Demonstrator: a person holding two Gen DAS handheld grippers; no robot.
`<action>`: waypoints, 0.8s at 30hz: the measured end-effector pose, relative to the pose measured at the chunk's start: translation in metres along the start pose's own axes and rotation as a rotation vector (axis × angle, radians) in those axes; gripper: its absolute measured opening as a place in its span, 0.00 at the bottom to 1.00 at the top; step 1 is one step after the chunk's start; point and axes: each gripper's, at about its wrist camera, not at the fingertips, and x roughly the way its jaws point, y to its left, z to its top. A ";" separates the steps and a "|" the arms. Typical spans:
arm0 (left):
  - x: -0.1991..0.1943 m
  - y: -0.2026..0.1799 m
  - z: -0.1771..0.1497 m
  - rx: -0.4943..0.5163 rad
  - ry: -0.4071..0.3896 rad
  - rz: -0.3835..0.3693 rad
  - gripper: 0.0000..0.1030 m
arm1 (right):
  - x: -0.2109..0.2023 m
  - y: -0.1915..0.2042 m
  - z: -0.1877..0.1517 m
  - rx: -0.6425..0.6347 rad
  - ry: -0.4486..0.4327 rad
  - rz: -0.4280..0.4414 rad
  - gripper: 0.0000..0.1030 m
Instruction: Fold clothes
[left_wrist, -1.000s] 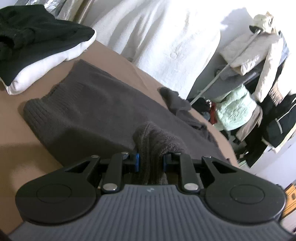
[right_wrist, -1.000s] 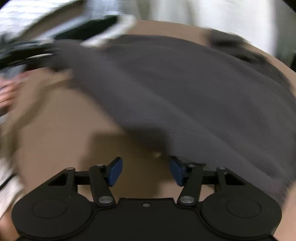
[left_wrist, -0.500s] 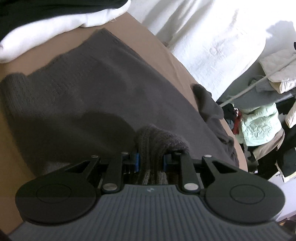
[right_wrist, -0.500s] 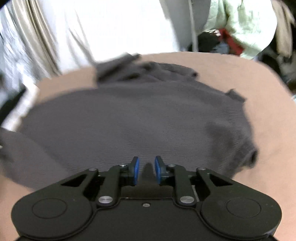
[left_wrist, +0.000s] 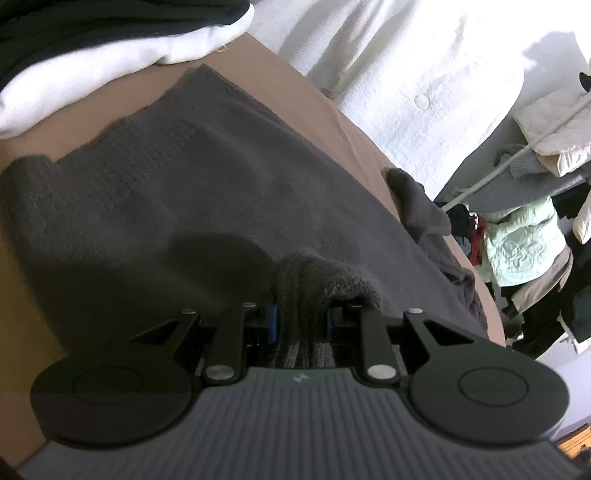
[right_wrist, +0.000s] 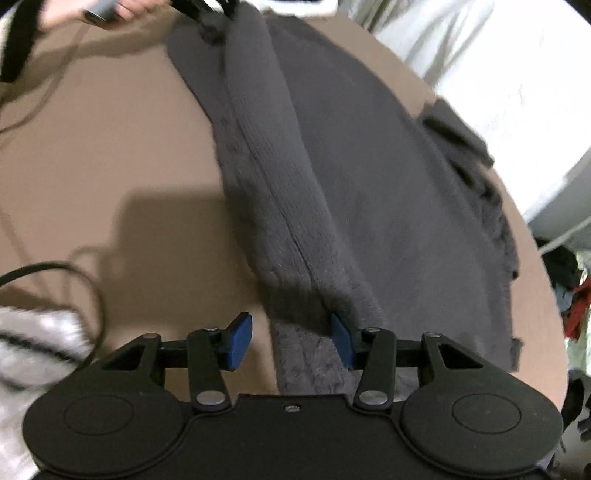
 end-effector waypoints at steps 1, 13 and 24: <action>-0.001 0.000 0.000 0.005 0.001 0.003 0.21 | 0.013 0.002 0.001 -0.008 0.003 -0.033 0.37; -0.022 -0.003 0.008 0.046 0.010 -0.008 0.23 | -0.070 -0.081 -0.050 0.417 -0.386 0.099 0.13; -0.019 0.000 0.000 0.061 -0.074 0.099 0.57 | 0.062 -0.181 -0.039 1.087 -0.173 -0.053 0.42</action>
